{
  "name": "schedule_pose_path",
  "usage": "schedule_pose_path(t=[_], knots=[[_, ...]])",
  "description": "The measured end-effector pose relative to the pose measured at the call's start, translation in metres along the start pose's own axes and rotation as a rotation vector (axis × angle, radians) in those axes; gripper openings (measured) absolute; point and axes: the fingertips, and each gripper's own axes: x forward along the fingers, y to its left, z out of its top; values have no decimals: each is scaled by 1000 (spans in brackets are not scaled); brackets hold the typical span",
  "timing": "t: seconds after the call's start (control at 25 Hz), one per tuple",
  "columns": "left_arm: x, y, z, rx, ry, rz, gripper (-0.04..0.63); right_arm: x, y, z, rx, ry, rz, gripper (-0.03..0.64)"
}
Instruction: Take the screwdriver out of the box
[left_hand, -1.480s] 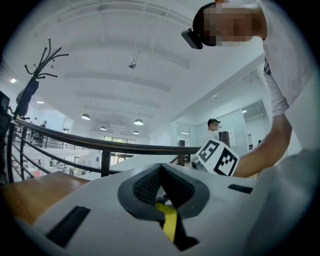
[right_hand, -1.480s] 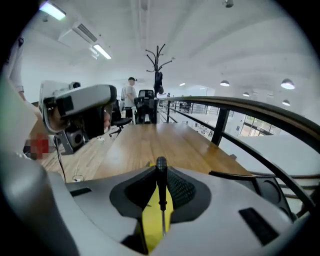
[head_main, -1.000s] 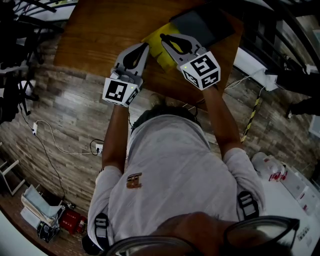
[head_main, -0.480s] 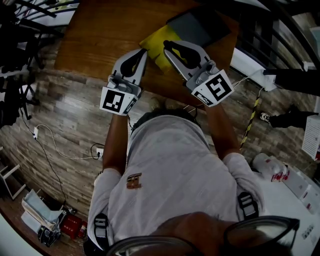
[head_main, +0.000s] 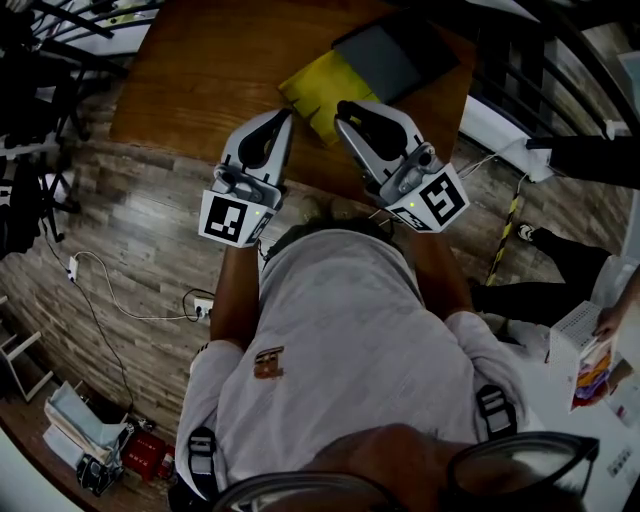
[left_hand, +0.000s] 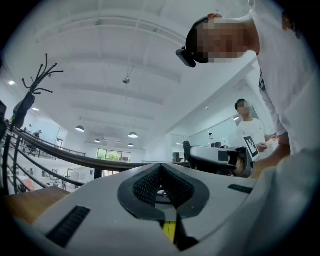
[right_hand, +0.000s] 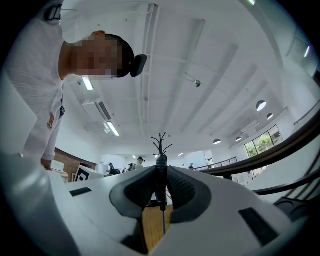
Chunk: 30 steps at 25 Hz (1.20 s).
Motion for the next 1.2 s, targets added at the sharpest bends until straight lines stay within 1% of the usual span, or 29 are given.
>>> schedule_pose_path(t=[0.4, 0.92, 1.08, 1.2], knots=[[-4, -12, 8, 20, -16, -22, 18, -8, 10, 12, -15, -34, 2, 81], [7, -12, 6, 22, -14, -33, 18, -12, 0, 5, -11, -16, -11, 81], [7, -13, 5, 8, -15, -34, 18, -12, 2, 5, -15, -10, -6, 81], [8, -15, 7, 16, -26, -36, 18, -13, 2, 5, -15, -9, -3, 81]])
